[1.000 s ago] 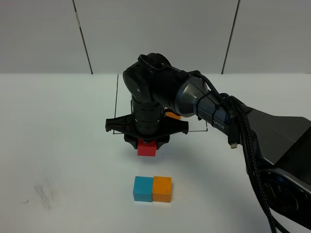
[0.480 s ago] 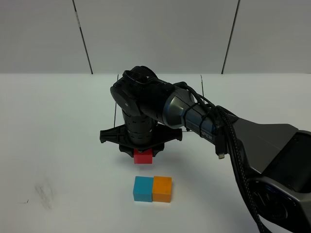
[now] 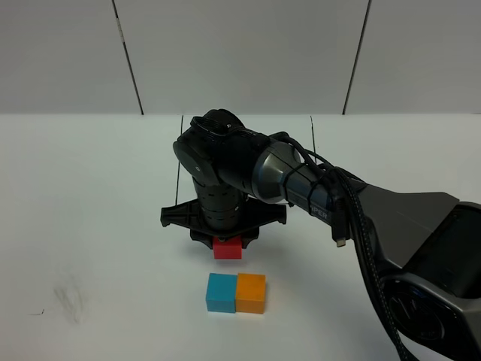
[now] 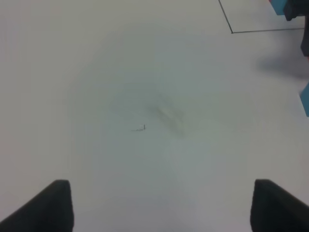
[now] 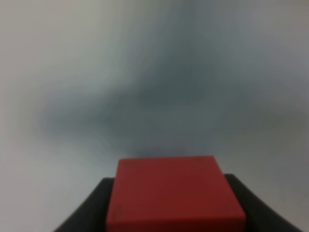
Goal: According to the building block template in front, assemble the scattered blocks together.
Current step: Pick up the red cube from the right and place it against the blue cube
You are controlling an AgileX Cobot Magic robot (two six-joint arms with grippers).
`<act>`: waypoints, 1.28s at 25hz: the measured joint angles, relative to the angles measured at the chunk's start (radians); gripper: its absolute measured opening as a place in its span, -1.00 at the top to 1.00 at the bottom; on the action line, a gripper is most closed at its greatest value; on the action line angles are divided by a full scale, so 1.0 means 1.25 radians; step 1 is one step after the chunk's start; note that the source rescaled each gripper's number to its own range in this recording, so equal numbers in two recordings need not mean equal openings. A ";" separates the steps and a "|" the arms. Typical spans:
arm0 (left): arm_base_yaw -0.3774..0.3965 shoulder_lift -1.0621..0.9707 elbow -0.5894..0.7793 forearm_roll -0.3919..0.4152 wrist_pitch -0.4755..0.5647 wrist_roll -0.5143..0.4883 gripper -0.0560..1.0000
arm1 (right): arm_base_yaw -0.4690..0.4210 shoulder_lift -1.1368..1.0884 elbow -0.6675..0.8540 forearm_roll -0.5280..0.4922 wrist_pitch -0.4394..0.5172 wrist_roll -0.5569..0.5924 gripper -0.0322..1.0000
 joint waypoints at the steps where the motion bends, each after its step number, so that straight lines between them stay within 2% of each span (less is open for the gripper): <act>1: 0.000 0.000 0.000 0.005 0.000 0.000 -0.70 | 0.000 0.002 0.000 0.001 0.000 0.001 0.90; 5: 0.000 0.000 0.000 0.025 0.000 0.000 -0.70 | 0.000 0.012 0.001 0.019 0.000 0.001 0.90; 32: 0.000 0.000 0.000 0.028 -0.001 -0.001 -0.70 | 0.000 0.023 0.027 0.050 -0.001 -0.001 0.90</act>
